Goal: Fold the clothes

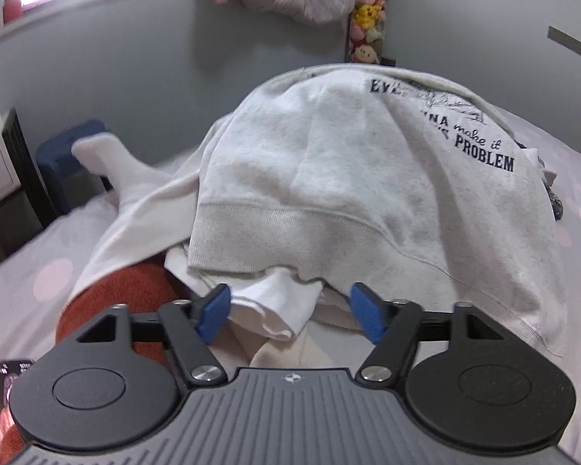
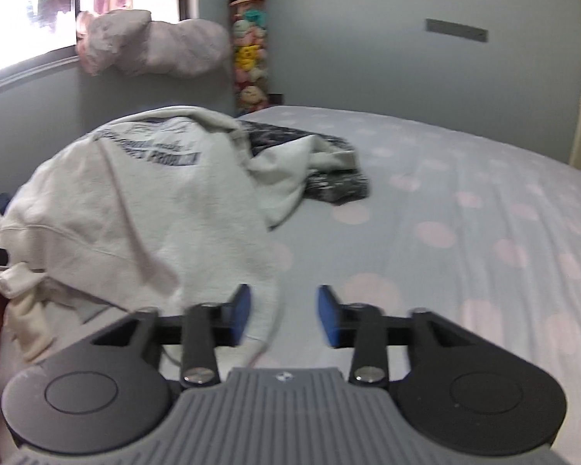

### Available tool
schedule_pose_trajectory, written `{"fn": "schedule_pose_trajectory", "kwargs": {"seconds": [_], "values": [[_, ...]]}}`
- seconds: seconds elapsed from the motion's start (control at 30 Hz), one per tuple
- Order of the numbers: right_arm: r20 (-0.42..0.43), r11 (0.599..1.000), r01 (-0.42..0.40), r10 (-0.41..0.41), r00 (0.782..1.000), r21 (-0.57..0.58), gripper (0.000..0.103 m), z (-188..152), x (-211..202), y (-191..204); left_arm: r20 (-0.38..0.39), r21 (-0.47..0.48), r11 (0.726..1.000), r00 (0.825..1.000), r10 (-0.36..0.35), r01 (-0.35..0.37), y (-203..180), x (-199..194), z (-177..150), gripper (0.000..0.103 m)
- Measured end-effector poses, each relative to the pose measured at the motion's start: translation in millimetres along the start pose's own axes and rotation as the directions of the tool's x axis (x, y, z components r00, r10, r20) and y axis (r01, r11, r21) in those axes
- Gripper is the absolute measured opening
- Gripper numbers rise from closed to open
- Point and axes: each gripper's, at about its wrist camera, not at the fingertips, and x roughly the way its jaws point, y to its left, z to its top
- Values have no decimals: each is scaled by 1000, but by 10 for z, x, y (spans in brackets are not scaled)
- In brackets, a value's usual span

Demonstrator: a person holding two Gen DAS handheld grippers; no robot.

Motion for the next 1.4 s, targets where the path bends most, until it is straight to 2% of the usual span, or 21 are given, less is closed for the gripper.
{"fn": "schedule_pose_trajectory", "kwargs": {"seconds": [0.07,0.13,0.23,0.33,0.4,0.47,0.5,0.57,0.7,0.8,0.93,1.13,1.2,1.27,1.3,1.33,1.37,1.4], "values": [[-14,1000,-26,26,1000,-7,48,23,98,79,-9,2,1000,1000,0,0,21,48,3,48],[-32,999,-52,52,998,-9,56,19,172,136,-13,4,1000,1000,5,-5,33,87,5,42],[-66,996,-90,89,994,-17,63,40,351,224,-4,21,999,1000,29,-29,39,137,25,33],[-92,992,-123,121,988,-11,69,79,516,299,48,10,999,998,-44,43,103,162,68,33],[-95,991,-135,133,986,-7,70,117,605,337,89,-6,995,991,-101,102,159,168,102,34],[-96,990,-144,142,985,-8,72,144,678,365,132,-26,991,983,-130,134,216,170,139,46],[-98,989,-149,147,984,-9,72,152,714,376,153,-38,990,980,-131,138,246,170,158,47],[-103,987,-158,156,982,-10,73,163,795,396,143,-38,988,980,-141,147,299,209,229,54],[-124,986,-167,164,979,-11,74,156,961,393,68,-15,997,994,-80,81,413,387,423,54],[-132,985,-172,170,977,0,74,174,1100,354,65,25,998,996,-64,63,474,519,567,54],[-137,987,-157,158,978,19,82,200,1295,271,44,38,999,999,-32,30,551,742,745,54],[-187,986,-150,161,969,71,88,164,1585,122,-66,-30,998,996,-52,50,702,1123,826,54],[-202,983,-161,177,963,91,88,136,1654,98,-77,-38,998,995,-62,59,702,1186,814,54],[-214,978,-182,201,956,106,84,115,1699,92,-81,-47,996,994,-73,69,693,1219,801,49],[-219,975,-192,213,952,113,74,104,1722,89,-80,-53,996,994,-79,74,685,1221,795,48],[-218,973,-204,225,950,111,53,103,1720,96,-80,-57,996,994,-77,72,674,1207,794,43],[-214,970,-221,239,947,105,42,111,1696,115,-74,-59,995,994,-82,78,658,1178,804,34],[-209,966,-238,254,944,100,27,120,1667,138,-68,-61,995,994,-88,83,643,1150,814,31]]}}
